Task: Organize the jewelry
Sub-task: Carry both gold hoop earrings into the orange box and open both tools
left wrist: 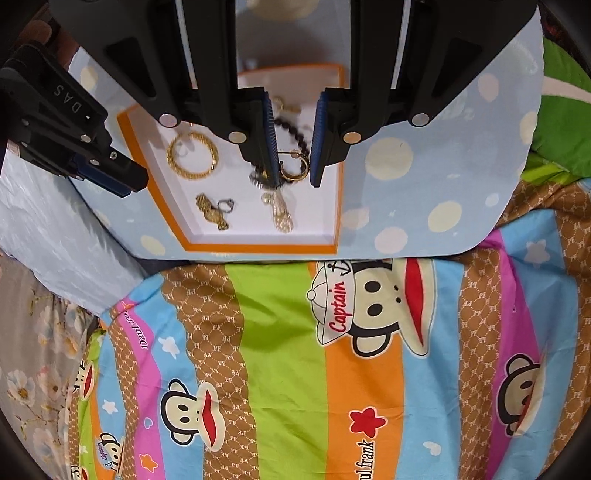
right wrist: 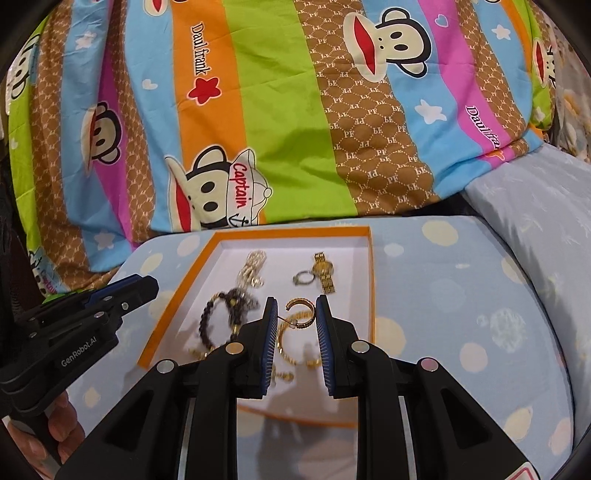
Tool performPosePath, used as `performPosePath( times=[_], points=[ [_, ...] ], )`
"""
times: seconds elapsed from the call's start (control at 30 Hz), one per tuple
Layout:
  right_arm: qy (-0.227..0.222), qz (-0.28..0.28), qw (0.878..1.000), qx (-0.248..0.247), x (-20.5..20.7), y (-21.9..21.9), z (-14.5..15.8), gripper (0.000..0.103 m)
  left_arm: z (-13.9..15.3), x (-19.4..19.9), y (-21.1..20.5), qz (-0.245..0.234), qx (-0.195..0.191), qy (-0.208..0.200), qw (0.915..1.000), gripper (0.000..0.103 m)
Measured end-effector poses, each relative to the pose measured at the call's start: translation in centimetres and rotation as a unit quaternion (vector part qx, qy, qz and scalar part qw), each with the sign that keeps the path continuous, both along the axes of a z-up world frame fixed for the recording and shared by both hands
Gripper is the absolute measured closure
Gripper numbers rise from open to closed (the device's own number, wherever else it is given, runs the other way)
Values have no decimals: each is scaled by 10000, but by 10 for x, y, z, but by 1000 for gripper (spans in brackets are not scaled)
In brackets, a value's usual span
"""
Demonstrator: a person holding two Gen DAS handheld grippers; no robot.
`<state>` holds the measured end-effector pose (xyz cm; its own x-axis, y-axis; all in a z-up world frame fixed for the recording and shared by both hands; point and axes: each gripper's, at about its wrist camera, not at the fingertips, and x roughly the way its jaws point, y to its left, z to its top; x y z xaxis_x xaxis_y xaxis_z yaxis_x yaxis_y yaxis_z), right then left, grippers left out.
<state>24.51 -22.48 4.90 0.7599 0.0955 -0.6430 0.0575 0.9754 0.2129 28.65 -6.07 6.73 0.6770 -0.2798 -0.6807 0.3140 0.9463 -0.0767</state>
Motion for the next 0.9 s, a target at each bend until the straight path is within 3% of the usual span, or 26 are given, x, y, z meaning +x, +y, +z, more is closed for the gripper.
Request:
performPosePath(
  times=[0.4,0.9],
  points=[
    [159,41,9999,32,56,8,-21,83,-24,52,-22,113,-68,93,9999,87],
    [213,39,9997,-121,68,12,-39,83,-42,61,-29,108,54,170,9998,87]
  ],
)
